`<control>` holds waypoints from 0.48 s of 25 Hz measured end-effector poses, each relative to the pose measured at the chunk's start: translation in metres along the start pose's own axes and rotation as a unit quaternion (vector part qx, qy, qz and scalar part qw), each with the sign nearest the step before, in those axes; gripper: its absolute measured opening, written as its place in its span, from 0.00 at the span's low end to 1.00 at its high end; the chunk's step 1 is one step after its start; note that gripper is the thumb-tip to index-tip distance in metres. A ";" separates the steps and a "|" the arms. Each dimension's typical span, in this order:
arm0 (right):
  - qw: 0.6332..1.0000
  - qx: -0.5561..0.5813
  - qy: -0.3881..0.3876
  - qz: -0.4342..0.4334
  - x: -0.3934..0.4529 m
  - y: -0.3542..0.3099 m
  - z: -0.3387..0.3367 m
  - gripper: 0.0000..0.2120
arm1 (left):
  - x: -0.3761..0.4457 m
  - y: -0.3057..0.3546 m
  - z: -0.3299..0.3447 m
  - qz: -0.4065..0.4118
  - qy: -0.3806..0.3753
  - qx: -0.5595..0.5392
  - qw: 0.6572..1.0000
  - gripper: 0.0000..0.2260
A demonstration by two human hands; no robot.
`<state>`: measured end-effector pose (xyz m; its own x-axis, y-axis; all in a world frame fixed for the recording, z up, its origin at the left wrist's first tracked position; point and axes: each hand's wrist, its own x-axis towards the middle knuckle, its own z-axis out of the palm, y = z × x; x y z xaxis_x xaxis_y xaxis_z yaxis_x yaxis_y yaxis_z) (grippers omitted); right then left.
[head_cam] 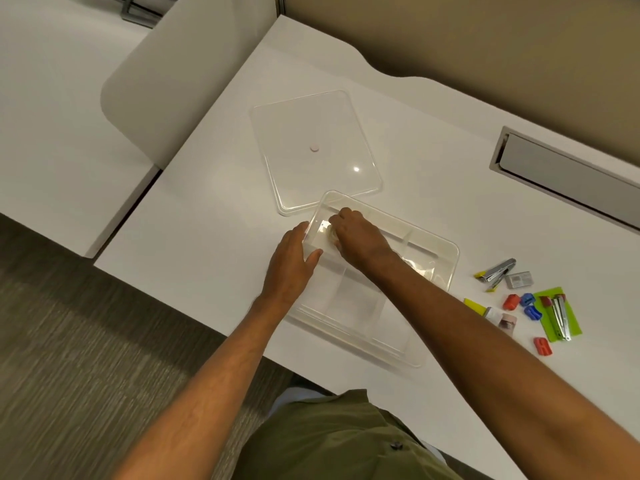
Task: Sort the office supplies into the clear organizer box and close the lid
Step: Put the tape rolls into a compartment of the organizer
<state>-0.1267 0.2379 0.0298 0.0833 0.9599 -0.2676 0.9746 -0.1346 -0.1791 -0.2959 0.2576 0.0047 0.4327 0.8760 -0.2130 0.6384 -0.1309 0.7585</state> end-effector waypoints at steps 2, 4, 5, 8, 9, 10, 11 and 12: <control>1.000 -0.005 -0.003 0.001 0.002 0.000 0.001 0.17 | 0.000 0.000 0.000 -0.004 -0.004 0.002 1.000 0.27; 1.000 -0.001 -0.002 -0.002 0.002 -0.001 0.002 0.19 | 0.001 0.000 -0.001 -0.007 -0.011 0.005 1.000 0.27; 1.000 0.007 0.001 -0.004 0.000 -0.001 0.002 0.21 | 0.001 0.000 -0.001 -0.008 -0.011 0.006 1.000 0.27; 0.997 0.064 0.048 -0.006 -0.013 0.003 -0.005 0.24 | -0.002 0.009 -0.001 0.011 0.021 0.051 0.998 0.28; 0.993 0.086 0.077 -0.001 -0.021 0.007 -0.008 0.23 | -0.002 0.015 -0.001 0.031 0.039 0.075 0.996 0.28; 0.989 0.102 0.106 0.007 -0.030 0.013 -0.011 0.22 | -0.002 0.023 -0.001 0.057 0.054 0.091 0.993 0.28; 0.985 0.112 0.134 0.018 -0.040 0.020 -0.014 0.22 | -0.001 0.032 0.000 0.083 0.065 0.101 0.989 0.27; 0.980 0.116 0.158 0.030 -0.051 0.029 -0.016 0.23 | 0.000 0.042 0.003 0.108 0.069 0.107 0.986 0.26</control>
<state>-0.0990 0.1887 0.0535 0.2347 0.9719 0.0149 0.8952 -0.2102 -0.3929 -0.2667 0.2508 0.0349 0.4914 0.8702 0.0358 0.6672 -0.4025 0.6268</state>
